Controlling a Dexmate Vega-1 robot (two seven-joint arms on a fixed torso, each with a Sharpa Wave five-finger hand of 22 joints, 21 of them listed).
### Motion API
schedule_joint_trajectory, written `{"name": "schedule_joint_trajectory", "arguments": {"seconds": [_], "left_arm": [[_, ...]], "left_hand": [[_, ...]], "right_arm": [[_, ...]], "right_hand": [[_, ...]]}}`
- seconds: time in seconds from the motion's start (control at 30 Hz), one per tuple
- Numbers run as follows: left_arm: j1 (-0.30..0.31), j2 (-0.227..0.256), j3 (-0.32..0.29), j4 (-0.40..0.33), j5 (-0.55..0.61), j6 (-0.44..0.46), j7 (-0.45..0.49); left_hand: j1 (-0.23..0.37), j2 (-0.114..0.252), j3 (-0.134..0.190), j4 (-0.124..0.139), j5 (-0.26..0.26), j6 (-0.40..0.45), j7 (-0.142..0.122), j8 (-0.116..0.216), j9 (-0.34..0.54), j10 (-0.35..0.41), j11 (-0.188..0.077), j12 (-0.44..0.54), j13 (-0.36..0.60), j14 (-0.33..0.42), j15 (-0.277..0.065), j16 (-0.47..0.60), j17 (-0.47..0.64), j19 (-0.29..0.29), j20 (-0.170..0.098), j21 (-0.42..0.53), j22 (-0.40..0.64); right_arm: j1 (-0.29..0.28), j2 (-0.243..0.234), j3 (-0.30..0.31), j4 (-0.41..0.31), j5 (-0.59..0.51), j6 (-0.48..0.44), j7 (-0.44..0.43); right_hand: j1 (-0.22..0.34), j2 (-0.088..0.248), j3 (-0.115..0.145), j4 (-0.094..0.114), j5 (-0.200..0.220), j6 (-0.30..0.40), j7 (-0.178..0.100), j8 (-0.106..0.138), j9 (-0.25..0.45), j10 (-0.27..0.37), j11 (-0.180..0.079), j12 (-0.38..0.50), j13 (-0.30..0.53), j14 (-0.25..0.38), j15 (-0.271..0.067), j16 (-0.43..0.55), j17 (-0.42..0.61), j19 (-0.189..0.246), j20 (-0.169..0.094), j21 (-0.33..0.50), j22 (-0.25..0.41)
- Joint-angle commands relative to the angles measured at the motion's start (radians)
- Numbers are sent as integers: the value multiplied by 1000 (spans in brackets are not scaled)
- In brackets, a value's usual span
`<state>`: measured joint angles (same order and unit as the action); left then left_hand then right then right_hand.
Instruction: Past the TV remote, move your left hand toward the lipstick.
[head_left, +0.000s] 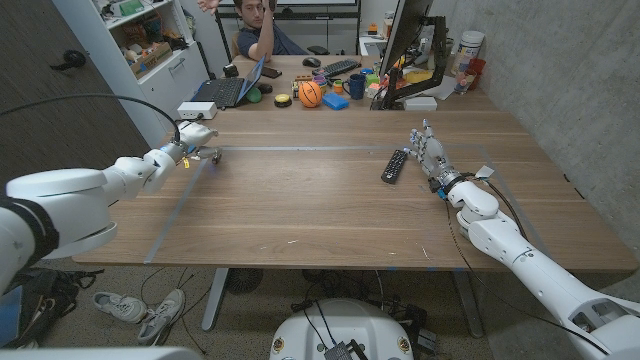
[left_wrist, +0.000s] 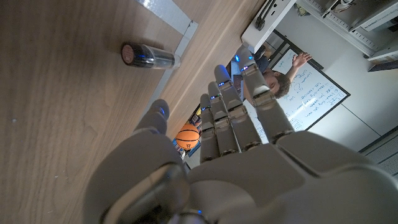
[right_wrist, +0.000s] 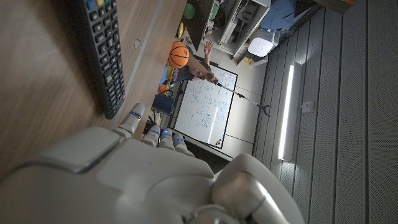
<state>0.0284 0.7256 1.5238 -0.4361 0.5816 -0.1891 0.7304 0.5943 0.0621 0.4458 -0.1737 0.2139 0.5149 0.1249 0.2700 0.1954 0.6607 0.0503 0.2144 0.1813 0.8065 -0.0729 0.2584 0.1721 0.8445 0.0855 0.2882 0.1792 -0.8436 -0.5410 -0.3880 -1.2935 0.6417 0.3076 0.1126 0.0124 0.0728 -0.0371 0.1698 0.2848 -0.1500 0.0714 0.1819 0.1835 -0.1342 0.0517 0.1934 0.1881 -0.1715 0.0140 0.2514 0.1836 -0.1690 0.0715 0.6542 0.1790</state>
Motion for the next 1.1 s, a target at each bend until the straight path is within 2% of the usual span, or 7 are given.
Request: {"name": "schedule_joint_trajectory", "arguments": {"seconds": [0.03, 0.73, 1.1], "left_arm": [[-2, 2, 2, 0, -3, 10, -17], [-6, 6, 4, 0, -6, 7, -11], [-9, 4, 4, 0, -4, 1, -2]], "left_hand": [[14, 1, 11, 1, -2, 14, 0, 5, 2, 9, -2, -3, 0, 16, -3, -4, 0, 2, -9, -2, 3], [25, 5, 18, 11, -6, 29, 1, 3, 3, 19, -11, -9, 0, 27, -10, -14, 1, -9, -15, -13, 4], [25, 7, 18, 16, -8, 35, -1, 2, 3, 23, -15, -11, 0, 31, -12, -18, 2, -12, -17, -17, 4]], "right_arm": [[7, 1, -4, -1, -4, -7, -3], [4, 5, -12, -21, -18, -20, -30], [20, 16, -16, 7, -14, -13, -13]], "right_hand": [[-3, 45, -5, 3, 7, -5, 0, 7, 4, -4, -1, -1, 3, -98, 10, -3, 4, -159, -1, -6, 6], [-2, 46, -9, 3, 9, -5, 0, 7, 4, -4, 0, 0, 3, -98, 11, -4, 4, -156, -2, -11, 6], [-2, 47, -12, 3, 10, -5, 1, 7, 4, -5, 0, -1, 3, -97, 11, -5, 4, -155, -1, -14, 6]]}}
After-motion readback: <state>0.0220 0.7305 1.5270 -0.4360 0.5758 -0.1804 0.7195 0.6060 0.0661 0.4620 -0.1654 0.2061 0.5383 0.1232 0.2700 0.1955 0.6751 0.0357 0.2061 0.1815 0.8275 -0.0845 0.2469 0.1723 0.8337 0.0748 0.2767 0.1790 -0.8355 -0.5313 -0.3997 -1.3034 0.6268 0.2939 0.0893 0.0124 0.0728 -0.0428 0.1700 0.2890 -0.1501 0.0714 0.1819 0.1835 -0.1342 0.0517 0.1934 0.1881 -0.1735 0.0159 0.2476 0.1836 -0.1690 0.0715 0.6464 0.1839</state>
